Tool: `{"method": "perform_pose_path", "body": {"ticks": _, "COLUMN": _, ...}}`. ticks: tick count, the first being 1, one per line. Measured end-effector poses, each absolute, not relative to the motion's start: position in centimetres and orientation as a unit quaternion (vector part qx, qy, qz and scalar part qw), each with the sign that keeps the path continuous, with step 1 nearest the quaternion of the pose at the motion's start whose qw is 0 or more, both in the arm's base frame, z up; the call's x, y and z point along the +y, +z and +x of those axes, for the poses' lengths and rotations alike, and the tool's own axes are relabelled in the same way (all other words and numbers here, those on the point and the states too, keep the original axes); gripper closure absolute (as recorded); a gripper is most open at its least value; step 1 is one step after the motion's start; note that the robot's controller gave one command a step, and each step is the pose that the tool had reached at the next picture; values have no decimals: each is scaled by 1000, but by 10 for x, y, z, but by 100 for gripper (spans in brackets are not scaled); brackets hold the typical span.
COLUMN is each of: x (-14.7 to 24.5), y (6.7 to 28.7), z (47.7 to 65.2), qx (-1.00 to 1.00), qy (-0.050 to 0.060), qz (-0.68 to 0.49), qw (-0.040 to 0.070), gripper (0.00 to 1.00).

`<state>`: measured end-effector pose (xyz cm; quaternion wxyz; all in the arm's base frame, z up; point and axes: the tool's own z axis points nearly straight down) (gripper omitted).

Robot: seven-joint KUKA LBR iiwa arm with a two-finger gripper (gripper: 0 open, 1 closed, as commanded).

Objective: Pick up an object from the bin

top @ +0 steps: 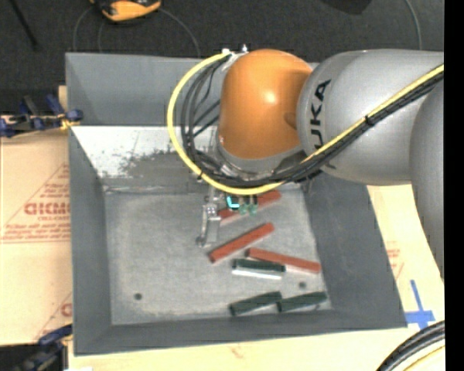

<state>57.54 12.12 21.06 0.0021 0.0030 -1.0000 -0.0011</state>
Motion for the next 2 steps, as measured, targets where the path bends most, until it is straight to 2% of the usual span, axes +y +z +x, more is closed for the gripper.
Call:
{"method": "perform_pose_path", "body": {"ticks": 1, "x": 121, "y": 215, "z": 577, "qx": -1000, "qy": -2, "qz": 1, "qw": -2, "gripper": 0}}
{"method": "perform_pose_path", "body": {"ticks": 2, "x": 93, "y": 173, "z": 596, "qx": -997, "qy": 1, "qz": 77, "qw": -4, "gripper": 0}}
